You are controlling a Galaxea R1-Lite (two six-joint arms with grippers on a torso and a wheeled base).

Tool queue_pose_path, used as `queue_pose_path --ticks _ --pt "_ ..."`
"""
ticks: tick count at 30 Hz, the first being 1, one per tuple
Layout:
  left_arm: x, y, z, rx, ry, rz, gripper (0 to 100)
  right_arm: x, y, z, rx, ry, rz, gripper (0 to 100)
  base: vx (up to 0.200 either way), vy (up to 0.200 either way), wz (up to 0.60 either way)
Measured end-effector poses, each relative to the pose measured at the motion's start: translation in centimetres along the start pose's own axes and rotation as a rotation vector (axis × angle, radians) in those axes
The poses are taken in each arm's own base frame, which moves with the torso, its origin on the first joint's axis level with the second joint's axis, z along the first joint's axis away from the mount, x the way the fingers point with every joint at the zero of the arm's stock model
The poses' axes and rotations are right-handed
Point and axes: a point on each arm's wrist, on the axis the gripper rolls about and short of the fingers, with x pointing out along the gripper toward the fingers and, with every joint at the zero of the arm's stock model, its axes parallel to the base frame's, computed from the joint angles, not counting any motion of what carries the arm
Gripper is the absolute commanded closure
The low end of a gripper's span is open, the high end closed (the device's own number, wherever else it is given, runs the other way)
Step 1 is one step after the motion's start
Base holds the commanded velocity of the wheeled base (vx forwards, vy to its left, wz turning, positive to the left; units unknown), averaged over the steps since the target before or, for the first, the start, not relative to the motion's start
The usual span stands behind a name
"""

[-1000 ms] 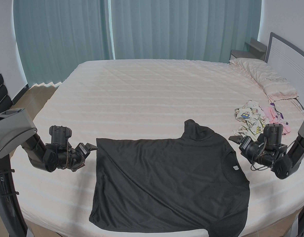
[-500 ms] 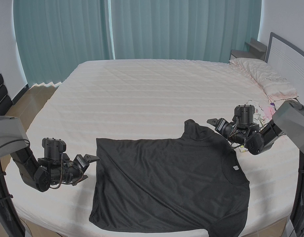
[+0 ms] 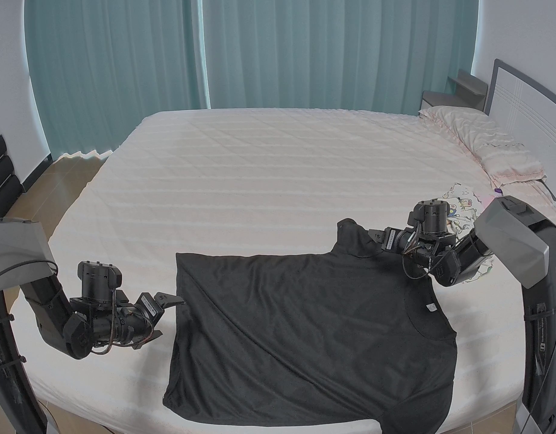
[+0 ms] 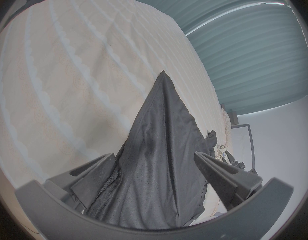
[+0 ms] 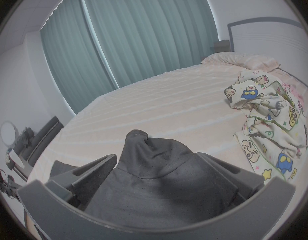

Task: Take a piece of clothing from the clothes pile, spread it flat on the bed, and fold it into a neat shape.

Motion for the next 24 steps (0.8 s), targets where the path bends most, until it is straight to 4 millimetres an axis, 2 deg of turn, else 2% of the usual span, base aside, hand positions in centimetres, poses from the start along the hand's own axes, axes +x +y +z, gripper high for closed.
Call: queue_pose_path --ticks 5,15,24 --pt "0.1 0.2 -0.2 -0.001 0.007 0.006 0 1.5 0.2 -0.8 -0.023 -0.012 0.004 0 0.0 0.0 0.0" --pt "0.2 0.3 -0.3 -0.002 0.011 0.011 0 4.2 1.1 -1.1 -0.027 -0.046 -0.001 0 0.0 0.0 0.0" --pt "0.2 0.3 -0.3 -0.004 0.013 0.013 0 5.9 1.3 -2.2 -0.016 -0.048 0.004 0 0.0 0.0 0.0"
